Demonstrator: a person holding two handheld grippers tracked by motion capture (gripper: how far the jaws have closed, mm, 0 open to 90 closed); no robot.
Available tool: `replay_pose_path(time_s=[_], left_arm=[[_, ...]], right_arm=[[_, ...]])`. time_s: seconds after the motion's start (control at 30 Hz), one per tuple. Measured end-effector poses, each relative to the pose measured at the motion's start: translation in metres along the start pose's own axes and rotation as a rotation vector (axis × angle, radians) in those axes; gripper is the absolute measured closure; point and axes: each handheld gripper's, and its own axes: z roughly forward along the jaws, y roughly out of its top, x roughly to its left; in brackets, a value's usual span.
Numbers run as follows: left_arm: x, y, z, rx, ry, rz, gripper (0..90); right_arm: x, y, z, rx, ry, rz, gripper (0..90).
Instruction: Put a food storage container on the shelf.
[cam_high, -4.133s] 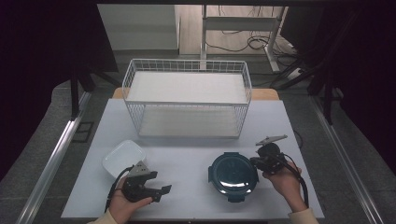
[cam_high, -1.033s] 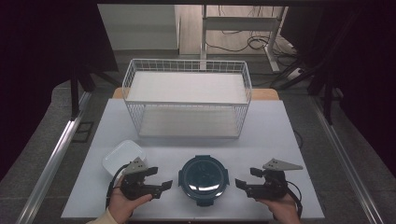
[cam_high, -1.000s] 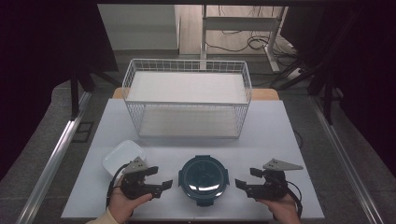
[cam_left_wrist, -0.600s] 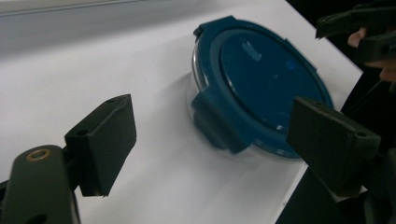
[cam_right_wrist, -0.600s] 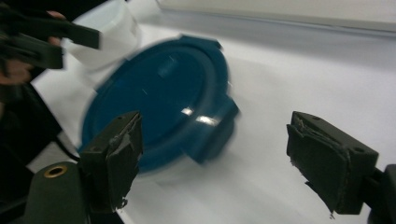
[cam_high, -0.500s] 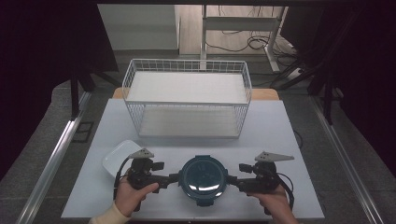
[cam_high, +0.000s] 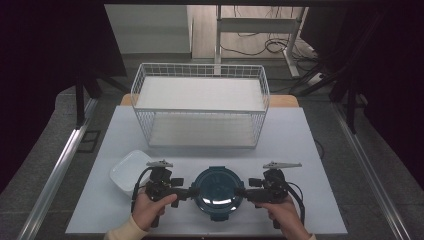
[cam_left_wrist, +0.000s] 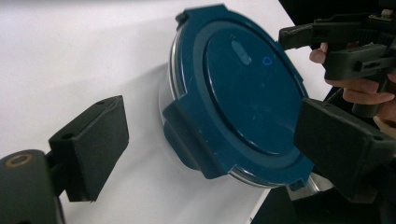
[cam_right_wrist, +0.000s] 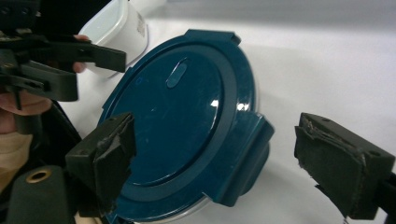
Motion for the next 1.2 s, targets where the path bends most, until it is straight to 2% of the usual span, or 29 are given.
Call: replay_pose_path(time_s=[0.2,0.3,0.4,0.67,0.83,0.93,1.03,1.13,1.2], left_arm=[[0.002,-0.005,0.016,0.037,-0.044,-0.041,10.0],[0.004,-0.005,0.021,0.038,-0.057,-0.057,10.2],[0.006,-0.006,0.026,0.034,-0.088,-0.089,10.9],[0.006,-0.006,0.033,0.046,-0.107,-0.11,13.7],[0.007,-0.006,0.038,0.078,-0.119,-0.128,15.7],[0.007,-0.006,0.04,0.087,-0.119,-0.137,16.3],[0.008,-0.007,0.041,0.086,-0.118,-0.156,17.4],[0.009,-0.008,0.04,0.087,-0.12,-0.167,18.2],[0.006,-0.007,0.037,0.071,-0.098,-0.159,20.8]], right_arm=[[0.0,-0.003,0.011,0.033,0.013,0.032,9.4],[-0.001,-0.004,0.016,0.053,0.03,0.056,9.2],[-0.001,-0.006,0.022,0.067,0.049,0.072,9.2],[-0.004,-0.01,0.031,0.083,0.083,0.136,10.4],[-0.007,-0.011,0.032,0.082,0.097,0.183,13.8],[-0.007,-0.012,0.035,0.102,0.084,0.185,13.6],[-0.007,-0.013,0.036,0.117,0.084,0.21,13.5],[-0.008,-0.012,0.033,0.114,0.079,0.218,18.2],[-0.007,-0.011,0.03,0.108,0.072,0.217,21.7]])
